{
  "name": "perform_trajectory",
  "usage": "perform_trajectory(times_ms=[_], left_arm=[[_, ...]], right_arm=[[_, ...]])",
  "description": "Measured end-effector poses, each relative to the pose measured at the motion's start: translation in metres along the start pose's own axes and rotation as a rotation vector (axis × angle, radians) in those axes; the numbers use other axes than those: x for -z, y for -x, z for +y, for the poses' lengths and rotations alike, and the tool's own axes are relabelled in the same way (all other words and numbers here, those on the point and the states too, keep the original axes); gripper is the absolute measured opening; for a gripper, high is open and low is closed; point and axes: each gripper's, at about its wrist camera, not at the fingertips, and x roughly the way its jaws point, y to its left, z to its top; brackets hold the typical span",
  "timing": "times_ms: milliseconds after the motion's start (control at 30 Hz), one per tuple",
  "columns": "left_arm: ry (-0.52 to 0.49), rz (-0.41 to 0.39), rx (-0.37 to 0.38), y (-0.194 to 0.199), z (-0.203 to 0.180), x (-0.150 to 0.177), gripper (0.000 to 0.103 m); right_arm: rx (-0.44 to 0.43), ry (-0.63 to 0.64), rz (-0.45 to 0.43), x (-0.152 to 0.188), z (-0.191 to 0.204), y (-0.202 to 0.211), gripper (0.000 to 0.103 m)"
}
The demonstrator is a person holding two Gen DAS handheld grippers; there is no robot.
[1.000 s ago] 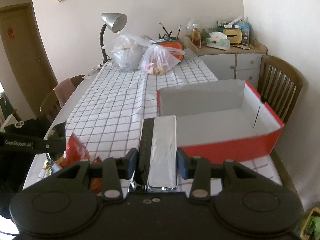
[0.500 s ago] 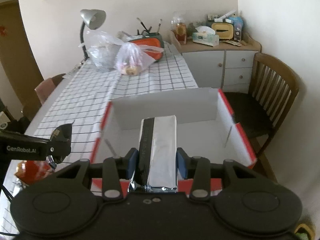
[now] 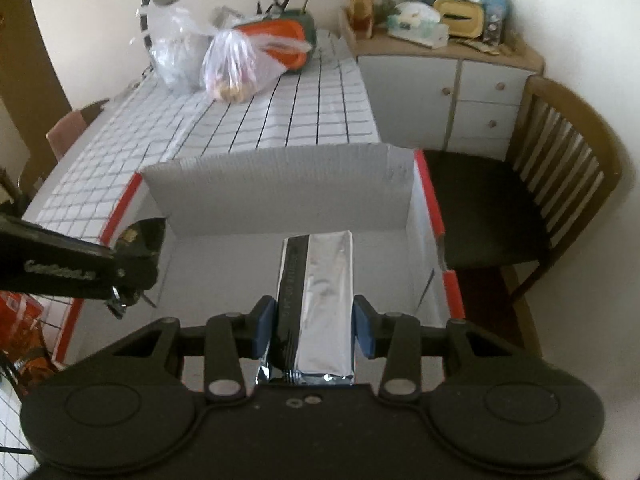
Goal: Organize snacks
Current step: 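Carry both packets over the red box and lower them inside, then open both tools to release the packets and withdraw from the box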
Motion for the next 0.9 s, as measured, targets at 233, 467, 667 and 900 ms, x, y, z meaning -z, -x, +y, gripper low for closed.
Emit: perform_trajectory(times_ms=[233,467,667,900], left_arm=[[0.008,0.115,-0.031,-0.048,-0.008,-0.014,0.034],[-0.001,0.185,-0.049,-0.078,-0.016,-0.014,0.034],[-0.004,0.226,-0.038,-0.091,-0.019,-0.013,0.033],[0.011,0.229,-0.029,-0.092,-0.018,-0.014,0.041]], right_arm=[[-0.031,0.041,0.081,-0.002,-0.001,-0.029,0.040],[-0.039,0.067,0.145,-0.001,-0.002,-0.049,0.040],[-0.054,0.064,0.179,0.001,-0.003,-0.055,0.040],[-0.062,0.066,0.177,0.001,0.000,-0.052,0.041]])
